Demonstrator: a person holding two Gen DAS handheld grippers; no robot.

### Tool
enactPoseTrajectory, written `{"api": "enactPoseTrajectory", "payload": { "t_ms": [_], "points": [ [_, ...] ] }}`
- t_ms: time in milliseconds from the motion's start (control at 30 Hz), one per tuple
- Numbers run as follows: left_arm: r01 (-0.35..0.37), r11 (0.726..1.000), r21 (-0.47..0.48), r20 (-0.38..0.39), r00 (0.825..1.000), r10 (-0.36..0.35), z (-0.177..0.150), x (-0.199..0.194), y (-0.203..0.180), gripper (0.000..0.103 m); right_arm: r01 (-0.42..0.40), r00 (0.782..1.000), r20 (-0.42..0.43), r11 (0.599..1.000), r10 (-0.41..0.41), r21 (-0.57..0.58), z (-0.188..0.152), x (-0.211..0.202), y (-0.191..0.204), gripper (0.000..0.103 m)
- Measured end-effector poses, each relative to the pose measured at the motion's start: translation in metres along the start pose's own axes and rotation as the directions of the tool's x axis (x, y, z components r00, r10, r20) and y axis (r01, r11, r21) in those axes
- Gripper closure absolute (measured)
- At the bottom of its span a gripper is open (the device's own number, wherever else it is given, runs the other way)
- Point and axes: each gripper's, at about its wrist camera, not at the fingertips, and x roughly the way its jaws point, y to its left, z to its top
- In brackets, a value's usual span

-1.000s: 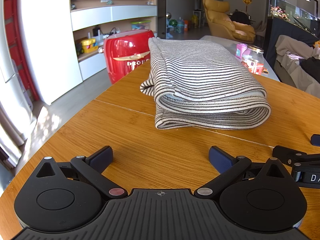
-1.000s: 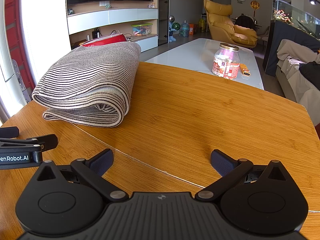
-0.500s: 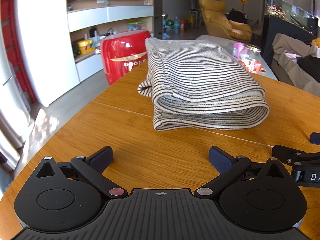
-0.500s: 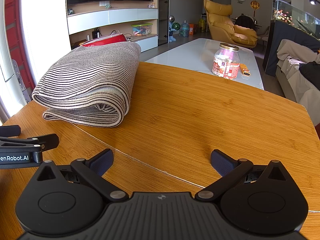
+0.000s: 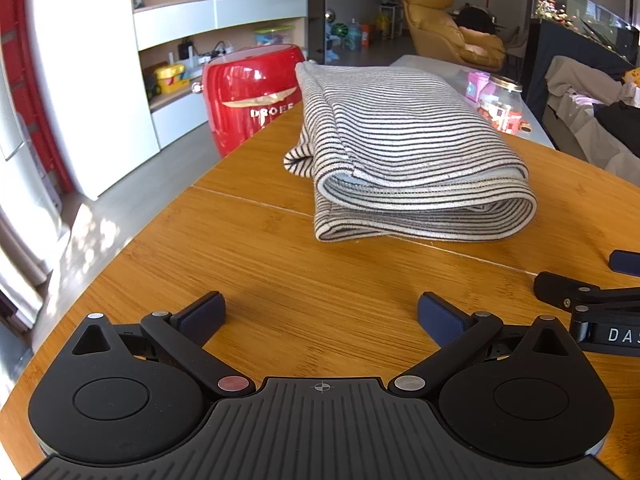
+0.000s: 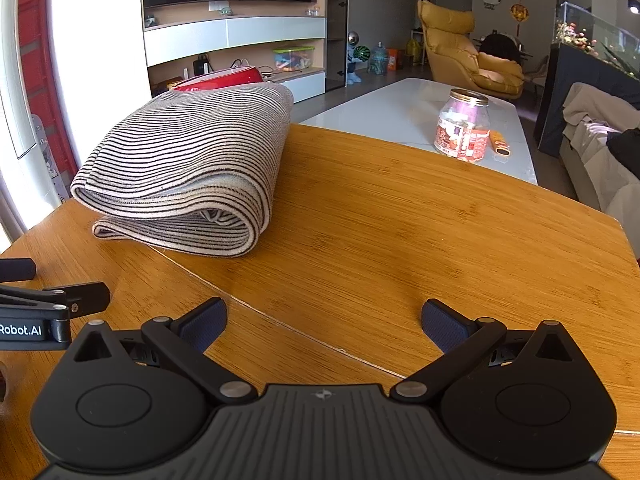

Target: Fold clothes

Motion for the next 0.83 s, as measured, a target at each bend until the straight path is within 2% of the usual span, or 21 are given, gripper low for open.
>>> {"api": "enactPoseTrajectory", "payload": {
  "t_ms": [833],
  "points": [
    [0.005,1.000,0.000,0.008,1.000,-0.005,0.0011,0.0007,0.0003,0.000,-0.005,1.000,0.000,1.000,0.005,-0.005,0.0009,0.0010,0.0022,0.000]
  ]
}}
